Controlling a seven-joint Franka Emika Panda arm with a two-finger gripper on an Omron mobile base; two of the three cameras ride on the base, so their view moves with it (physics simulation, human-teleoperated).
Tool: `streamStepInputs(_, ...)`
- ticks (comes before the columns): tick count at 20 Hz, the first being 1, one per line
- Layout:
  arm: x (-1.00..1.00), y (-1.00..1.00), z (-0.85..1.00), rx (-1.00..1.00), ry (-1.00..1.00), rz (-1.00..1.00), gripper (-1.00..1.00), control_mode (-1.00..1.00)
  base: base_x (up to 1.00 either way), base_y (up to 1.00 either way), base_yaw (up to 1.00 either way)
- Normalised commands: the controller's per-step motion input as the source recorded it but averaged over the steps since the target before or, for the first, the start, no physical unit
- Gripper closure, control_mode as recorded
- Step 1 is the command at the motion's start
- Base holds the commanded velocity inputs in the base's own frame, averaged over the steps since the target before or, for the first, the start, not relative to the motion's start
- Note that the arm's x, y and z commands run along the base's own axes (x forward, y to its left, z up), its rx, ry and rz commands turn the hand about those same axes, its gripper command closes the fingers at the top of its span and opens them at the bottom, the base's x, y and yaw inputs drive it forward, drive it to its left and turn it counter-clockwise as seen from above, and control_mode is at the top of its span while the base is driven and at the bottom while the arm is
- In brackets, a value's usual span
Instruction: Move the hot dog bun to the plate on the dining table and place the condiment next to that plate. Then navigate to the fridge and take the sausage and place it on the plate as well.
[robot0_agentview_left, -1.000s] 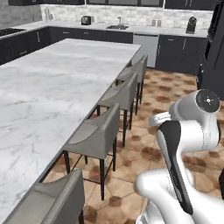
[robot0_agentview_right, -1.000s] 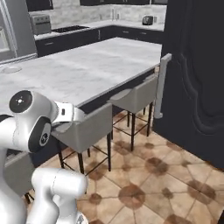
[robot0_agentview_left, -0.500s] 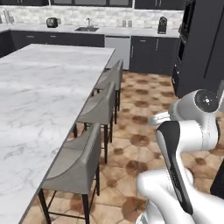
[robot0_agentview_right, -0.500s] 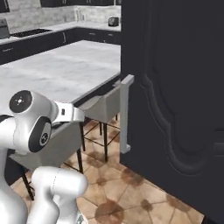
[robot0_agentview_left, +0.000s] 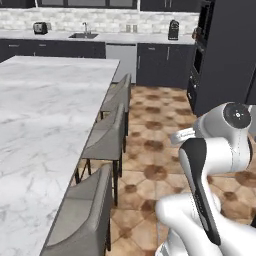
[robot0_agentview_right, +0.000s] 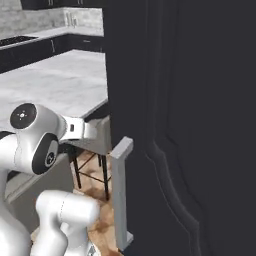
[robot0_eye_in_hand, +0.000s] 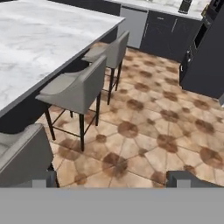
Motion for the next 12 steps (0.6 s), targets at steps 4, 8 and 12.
streamStepInputs(4, 0.0, 0.0, 0.0, 0.0, 0.0, 0.0, -1.0, 1.0, 0.97, 0.01, -0.18)
streamStepInputs(8, 0.0, 0.0, 0.0, 0.0, 0.0, 0.0, -1.0, 1.0, 1.0, 0.0, -0.16)
streamStepInputs(12, 0.0, 0.0, 0.0, 0.0, 0.0, 0.0, -1.0, 1.0, 1.0, 0.0, -0.14)
